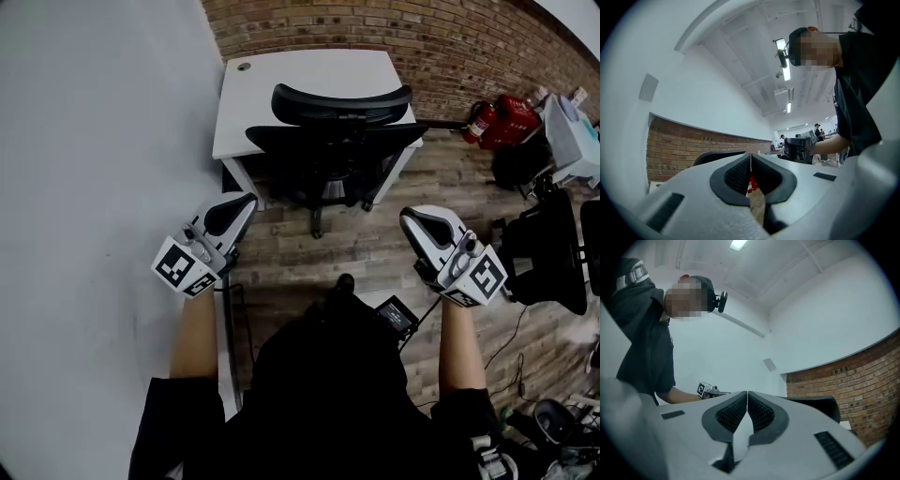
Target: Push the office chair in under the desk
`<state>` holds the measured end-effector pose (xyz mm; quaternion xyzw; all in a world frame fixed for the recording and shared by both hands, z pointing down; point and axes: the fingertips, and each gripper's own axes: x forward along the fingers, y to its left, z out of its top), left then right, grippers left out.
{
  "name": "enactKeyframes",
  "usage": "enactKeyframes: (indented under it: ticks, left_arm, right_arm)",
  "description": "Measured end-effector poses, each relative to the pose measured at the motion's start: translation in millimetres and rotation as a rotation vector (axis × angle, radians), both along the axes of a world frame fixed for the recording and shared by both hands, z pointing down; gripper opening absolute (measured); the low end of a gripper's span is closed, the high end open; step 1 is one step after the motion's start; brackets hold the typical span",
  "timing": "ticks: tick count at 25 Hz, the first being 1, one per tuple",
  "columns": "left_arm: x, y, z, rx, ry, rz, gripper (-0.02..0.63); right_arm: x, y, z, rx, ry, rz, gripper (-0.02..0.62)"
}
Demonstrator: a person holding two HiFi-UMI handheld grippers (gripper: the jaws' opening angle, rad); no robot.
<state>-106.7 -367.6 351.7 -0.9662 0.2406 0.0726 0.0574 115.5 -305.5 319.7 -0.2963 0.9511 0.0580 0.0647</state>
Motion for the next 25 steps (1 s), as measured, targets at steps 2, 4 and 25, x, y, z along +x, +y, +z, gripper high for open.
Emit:
enactKeyframes:
  ticks: [2,4,25]
  left_arm:
    - [5.0,10.3,8.4,-0.018,0.012,0.012,0.021]
    - [8.7,20.3,13.6,-0.033,0.029,0.024,0.021]
    - [128.6,154.5,57.2,-0.19,0.045,0.121,0.021]
  right_arm:
    - [-3.7,14.1,10.7,-0.018,0.013,0.004,0.012]
    - [-6.1,24.6,17.8,-0.033,0.002,0.01,0.011]
    - [52.9,144.9,73.4,-0.165,0.047,-0.009,0.006]
